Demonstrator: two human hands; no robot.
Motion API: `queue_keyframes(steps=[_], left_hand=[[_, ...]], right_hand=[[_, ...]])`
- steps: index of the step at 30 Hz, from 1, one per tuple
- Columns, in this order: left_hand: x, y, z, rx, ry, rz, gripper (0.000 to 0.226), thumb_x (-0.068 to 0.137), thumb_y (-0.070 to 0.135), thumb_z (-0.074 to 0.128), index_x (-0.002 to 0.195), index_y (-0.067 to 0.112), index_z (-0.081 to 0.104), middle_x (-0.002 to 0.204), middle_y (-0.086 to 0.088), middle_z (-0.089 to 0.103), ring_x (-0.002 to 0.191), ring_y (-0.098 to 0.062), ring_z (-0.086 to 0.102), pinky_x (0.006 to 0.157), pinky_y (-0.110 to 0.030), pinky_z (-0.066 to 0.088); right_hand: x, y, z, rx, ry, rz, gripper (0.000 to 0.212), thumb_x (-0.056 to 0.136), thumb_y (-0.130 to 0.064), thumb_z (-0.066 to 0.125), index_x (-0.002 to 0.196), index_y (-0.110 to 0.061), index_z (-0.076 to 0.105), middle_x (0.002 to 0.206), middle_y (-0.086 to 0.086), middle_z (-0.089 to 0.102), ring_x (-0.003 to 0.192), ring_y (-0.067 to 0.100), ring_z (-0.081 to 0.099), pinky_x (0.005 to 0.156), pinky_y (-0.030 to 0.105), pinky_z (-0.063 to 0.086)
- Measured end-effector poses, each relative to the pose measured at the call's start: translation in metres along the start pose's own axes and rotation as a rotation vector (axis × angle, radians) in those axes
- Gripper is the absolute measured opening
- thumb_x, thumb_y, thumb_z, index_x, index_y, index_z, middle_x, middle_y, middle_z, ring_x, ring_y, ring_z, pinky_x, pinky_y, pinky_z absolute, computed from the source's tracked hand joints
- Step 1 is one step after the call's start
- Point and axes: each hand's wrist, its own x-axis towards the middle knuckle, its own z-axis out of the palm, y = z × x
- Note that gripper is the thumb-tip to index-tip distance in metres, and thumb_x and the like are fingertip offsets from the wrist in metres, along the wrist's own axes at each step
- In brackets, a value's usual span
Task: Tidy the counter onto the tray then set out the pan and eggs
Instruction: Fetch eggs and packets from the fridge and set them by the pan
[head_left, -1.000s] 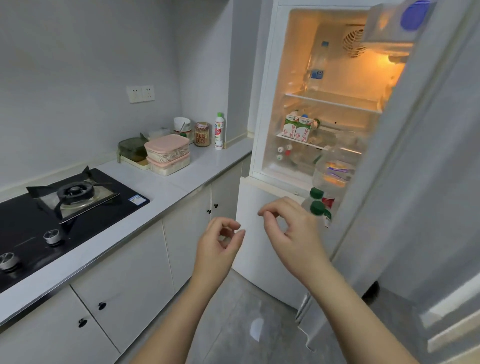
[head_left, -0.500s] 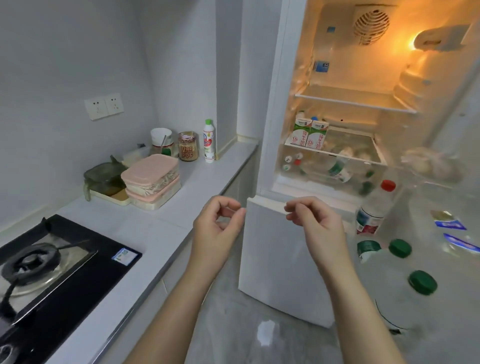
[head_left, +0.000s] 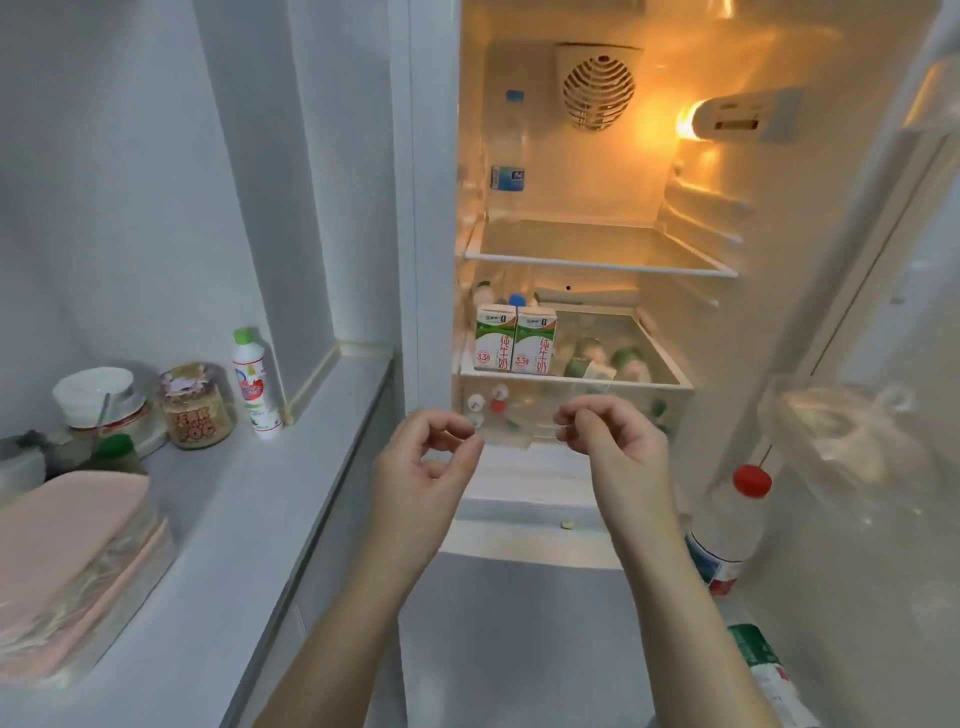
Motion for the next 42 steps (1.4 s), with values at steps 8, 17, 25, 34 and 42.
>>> queue_keyframes(steps=[8, 17, 25, 34, 42], left_hand=[[0.097, -0.010, 0.073, -0.231, -0.203, 0.114, 0.011, 0.081, 0.019, 0.065, 0.085, 0.029, 0.063, 0.088, 0.002, 0.065, 0.082, -0.017, 0.064, 0.072, -0.042, 0.057], [0.155, 0.010, 0.197, -0.526, -0.733, 0.307, 0.009, 0.077, 0.038, 0.063, 0.084, 0.044, 0.061, 0.081, 0.015, 0.063, 0.078, -0.019, 0.064, 0.068, -0.038, 0.055], [0.105, 0.056, 0.243, -0.690, -1.160, 0.420, 0.012, 0.085, 0.018, 0.069, 0.085, 0.029, 0.063, 0.085, 0.011, 0.065, 0.081, -0.008, 0.063, 0.070, -0.018, 0.051], [0.037, 0.111, 0.264, -0.608, -1.656, 0.924, 0.012, 0.084, 0.024, 0.069, 0.094, 0.022, 0.064, 0.088, 0.013, 0.061, 0.080, -0.002, 0.058, 0.074, -0.020, 0.048], [-0.002, 0.134, 0.276, -0.154, -1.867, 1.205, 0.040, 0.077, 0.046, 0.070, 0.111, 0.029, 0.059, 0.108, 0.010, 0.063, 0.092, -0.012, 0.058, 0.084, -0.034, 0.051]], right_hand=[[0.054, -0.015, -0.013, -0.129, 0.105, -0.084, 0.025, 0.091, 0.000, 0.053, 0.083, -0.016, 0.070, 0.083, 0.001, 0.069, 0.081, 0.016, 0.064, 0.081, 0.032, 0.051], [0.074, -0.053, -0.054, -0.522, 0.573, -0.221, 0.016, 0.084, -0.015, 0.054, 0.084, -0.021, 0.069, 0.083, -0.006, 0.070, 0.082, 0.008, 0.066, 0.076, 0.022, 0.051], [0.014, -0.083, -0.084, -0.885, 0.977, -0.158, 0.016, 0.084, -0.013, 0.054, 0.083, -0.019, 0.068, 0.081, -0.008, 0.070, 0.080, 0.008, 0.066, 0.074, 0.018, 0.049], [-0.081, -0.130, -0.106, -1.381, 1.238, 0.300, 0.018, 0.086, -0.010, 0.062, 0.084, -0.027, 0.067, 0.082, -0.014, 0.069, 0.079, 0.004, 0.063, 0.077, 0.021, 0.050], [-0.103, -0.151, -0.125, -1.586, 0.855, 1.003, 0.032, 0.084, -0.016, 0.068, 0.114, -0.024, 0.061, 0.104, -0.007, 0.065, 0.094, 0.011, 0.059, 0.087, 0.030, 0.050]])
